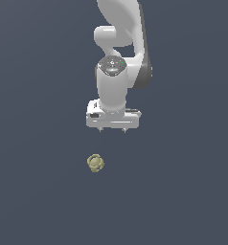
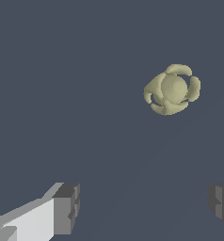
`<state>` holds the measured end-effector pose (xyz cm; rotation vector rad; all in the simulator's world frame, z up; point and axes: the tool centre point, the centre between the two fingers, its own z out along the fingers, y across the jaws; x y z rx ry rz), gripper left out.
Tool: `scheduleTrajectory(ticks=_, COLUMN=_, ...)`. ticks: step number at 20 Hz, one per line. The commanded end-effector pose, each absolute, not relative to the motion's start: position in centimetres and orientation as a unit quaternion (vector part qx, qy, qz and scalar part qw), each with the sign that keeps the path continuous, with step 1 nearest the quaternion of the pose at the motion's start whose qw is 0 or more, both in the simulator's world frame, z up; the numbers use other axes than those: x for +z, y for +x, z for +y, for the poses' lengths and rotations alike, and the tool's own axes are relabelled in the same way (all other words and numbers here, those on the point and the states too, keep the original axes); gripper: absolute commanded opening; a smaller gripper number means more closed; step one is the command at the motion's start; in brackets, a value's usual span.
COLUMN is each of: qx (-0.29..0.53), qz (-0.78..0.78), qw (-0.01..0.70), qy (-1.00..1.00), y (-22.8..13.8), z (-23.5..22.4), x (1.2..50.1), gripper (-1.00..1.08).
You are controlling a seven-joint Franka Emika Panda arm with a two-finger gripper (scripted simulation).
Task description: Pick up the object and move it to a goal position.
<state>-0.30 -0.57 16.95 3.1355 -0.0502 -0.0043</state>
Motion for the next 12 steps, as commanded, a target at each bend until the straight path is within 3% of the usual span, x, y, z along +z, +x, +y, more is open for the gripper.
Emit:
scheduleTrajectory(ticks=1, qx=-0.001, qz=-0.016, qw=0.003, qy=1.000, y=-0.3, z=-0.6, x=17.0, gripper=1.00)
scheduleTrajectory(ticks=12, qx=0.008, qz=0.013, qw=-0.004, qy=1.000, y=-0.1, z=1.6, x=18.2, gripper=1.00)
